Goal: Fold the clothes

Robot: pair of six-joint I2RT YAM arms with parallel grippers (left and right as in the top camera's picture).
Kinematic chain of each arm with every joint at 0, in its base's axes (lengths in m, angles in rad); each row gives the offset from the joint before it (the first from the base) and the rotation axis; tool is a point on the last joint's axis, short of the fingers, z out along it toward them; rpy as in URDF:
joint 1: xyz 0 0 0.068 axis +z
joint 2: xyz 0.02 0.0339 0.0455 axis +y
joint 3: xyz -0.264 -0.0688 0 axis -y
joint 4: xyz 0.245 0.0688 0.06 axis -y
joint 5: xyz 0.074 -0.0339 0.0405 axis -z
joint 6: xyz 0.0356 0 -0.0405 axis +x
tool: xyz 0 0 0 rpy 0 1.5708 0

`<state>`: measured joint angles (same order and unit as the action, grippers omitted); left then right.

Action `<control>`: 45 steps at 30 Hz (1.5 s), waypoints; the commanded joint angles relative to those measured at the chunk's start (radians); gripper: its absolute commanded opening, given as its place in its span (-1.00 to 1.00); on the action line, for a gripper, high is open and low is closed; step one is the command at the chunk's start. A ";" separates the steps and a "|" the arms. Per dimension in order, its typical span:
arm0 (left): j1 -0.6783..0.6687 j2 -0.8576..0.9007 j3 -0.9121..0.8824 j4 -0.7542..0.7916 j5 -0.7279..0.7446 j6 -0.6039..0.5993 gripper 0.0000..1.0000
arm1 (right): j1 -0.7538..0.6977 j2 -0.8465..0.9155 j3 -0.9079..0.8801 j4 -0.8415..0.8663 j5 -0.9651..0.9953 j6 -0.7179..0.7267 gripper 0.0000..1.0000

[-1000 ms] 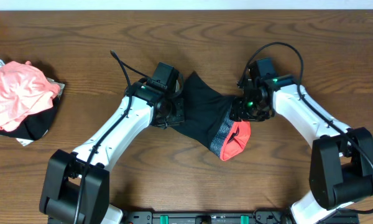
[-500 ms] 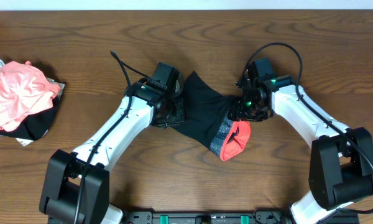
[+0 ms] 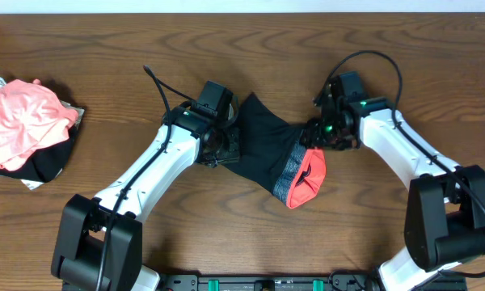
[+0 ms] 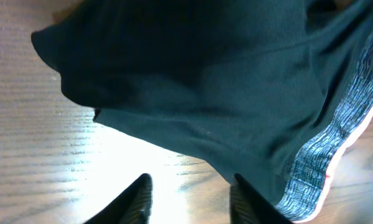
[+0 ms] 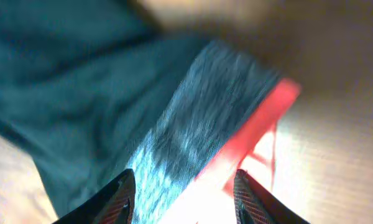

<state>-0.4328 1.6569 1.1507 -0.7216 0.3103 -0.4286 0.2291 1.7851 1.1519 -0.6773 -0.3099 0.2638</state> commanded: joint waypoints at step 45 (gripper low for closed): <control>0.000 -0.008 -0.283 0.287 0.188 -0.251 0.61 | 0.111 0.207 -0.004 -0.013 -0.053 -0.287 0.12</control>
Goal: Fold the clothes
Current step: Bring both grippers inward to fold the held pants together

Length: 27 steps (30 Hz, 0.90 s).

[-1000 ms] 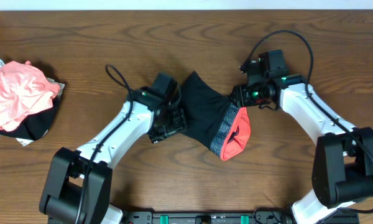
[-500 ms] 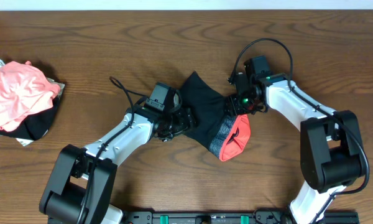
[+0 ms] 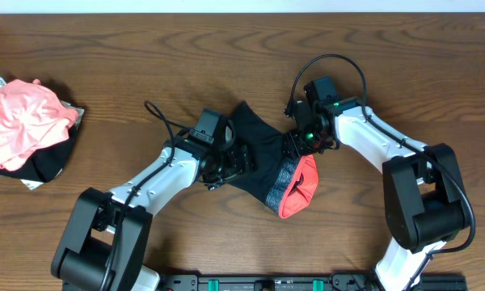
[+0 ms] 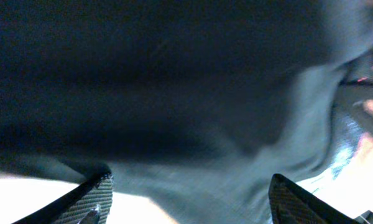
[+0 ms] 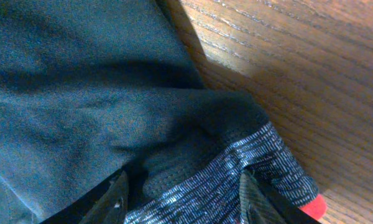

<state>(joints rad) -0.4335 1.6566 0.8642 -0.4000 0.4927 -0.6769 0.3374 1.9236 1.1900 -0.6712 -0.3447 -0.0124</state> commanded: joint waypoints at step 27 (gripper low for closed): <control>0.000 -0.002 -0.002 -0.074 -0.040 0.009 0.74 | 0.024 0.069 -0.042 -0.057 -0.093 0.086 0.12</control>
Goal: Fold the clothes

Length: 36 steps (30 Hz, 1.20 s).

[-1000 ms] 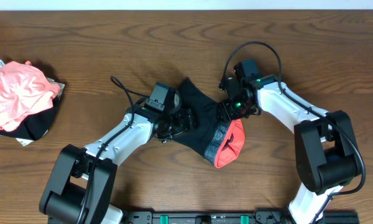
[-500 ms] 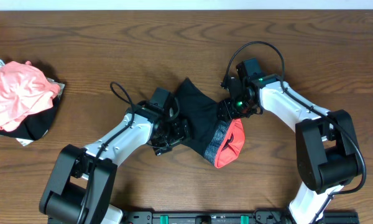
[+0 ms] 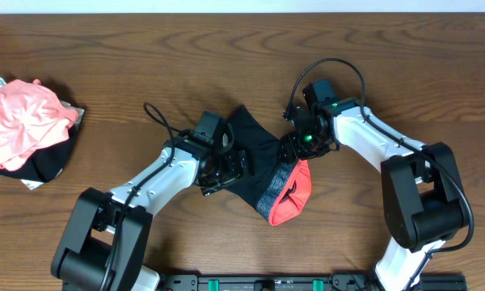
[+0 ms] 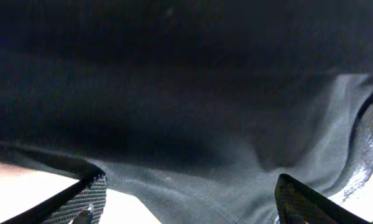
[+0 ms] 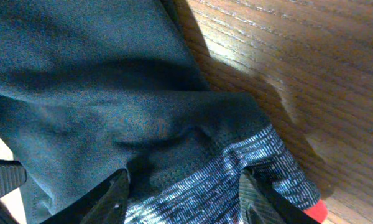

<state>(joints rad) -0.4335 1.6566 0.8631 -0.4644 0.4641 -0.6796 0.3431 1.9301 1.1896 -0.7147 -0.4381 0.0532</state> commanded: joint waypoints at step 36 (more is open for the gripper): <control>-0.040 0.157 -0.008 0.235 -0.082 -0.074 -0.88 | 0.018 0.062 -0.042 -0.024 -0.039 0.021 -0.08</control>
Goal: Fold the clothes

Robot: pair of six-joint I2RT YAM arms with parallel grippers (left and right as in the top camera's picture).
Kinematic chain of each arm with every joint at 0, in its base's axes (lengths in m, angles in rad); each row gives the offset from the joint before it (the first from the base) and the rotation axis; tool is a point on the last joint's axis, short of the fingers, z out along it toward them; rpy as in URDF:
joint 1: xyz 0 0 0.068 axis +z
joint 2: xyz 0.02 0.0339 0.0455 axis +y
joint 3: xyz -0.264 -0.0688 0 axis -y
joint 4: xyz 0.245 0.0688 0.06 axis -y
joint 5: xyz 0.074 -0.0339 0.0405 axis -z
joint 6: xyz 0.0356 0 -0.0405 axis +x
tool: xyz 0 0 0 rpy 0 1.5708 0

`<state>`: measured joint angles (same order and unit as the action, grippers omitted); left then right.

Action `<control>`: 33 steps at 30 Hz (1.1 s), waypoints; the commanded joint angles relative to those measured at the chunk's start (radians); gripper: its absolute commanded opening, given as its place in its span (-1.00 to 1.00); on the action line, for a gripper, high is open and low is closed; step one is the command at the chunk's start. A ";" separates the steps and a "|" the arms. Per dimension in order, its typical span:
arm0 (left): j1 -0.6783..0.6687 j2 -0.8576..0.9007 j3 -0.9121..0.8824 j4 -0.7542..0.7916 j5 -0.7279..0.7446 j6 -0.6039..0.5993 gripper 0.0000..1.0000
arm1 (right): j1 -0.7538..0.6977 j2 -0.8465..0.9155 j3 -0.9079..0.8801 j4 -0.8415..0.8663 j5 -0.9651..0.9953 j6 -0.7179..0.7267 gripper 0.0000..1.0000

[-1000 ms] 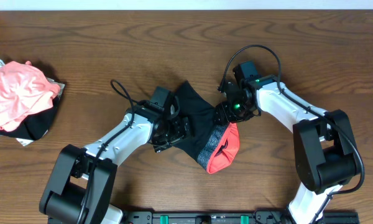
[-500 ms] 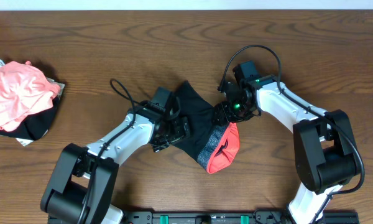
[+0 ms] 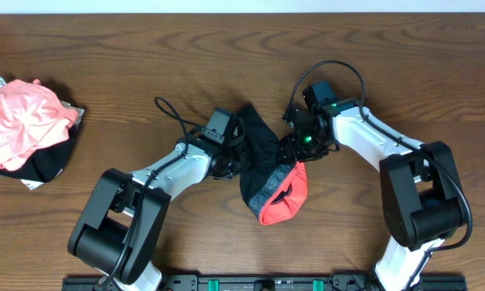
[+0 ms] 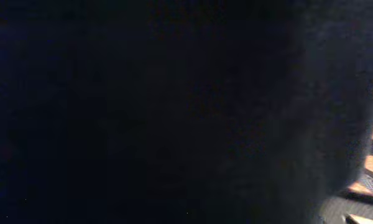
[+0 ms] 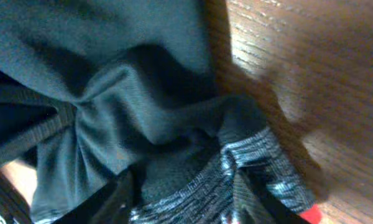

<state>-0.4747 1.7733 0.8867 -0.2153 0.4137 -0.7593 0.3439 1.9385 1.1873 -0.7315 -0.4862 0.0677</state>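
Note:
Black shorts [image 3: 259,153] with a grey waistband [image 3: 267,182] and red lining [image 3: 281,200] lie bunched at the table's middle. My left gripper [image 3: 236,159] is pressed into their left side. Its wrist view is all dark cloth [image 4: 174,112] and its fingers are hidden. In the right wrist view the black cloth [image 5: 143,81] puckers to a point where two dark bars meet, as if pinched. My right gripper [image 3: 293,150] is on the right side, its fingers [image 5: 121,196] shut with the grey waistband [image 5: 261,155] bunched between them.
A heap of pink and black clothes [image 3: 20,129] sits at the table's left edge. Bare wooden table [image 3: 105,48] surrounds the shorts. Both arms reach in from the near side, their cables arching above the wrists.
The left gripper, with jaws wide apart 1.2 s ago, has gone deeper into the black cloth, which now covers its camera. The shorts are bunched narrower and sit more to the left. The right gripper barely moved.
The shorts were stretched between both grippers, further right. Then both grippers were closer together, the left with jaws wide apart against the black cloth and the right on the waistband. The shorts have since gathered into a narrower bundle between them.

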 commanded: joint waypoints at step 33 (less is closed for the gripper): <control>0.395 -0.441 0.097 0.107 -0.407 0.163 -0.88 | -0.229 -0.258 0.138 -0.256 0.116 -0.069 0.05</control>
<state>-0.1406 1.3476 0.8902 -0.1242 0.0460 -0.6395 0.1123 1.6783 1.3247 -0.9859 -0.3691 0.0170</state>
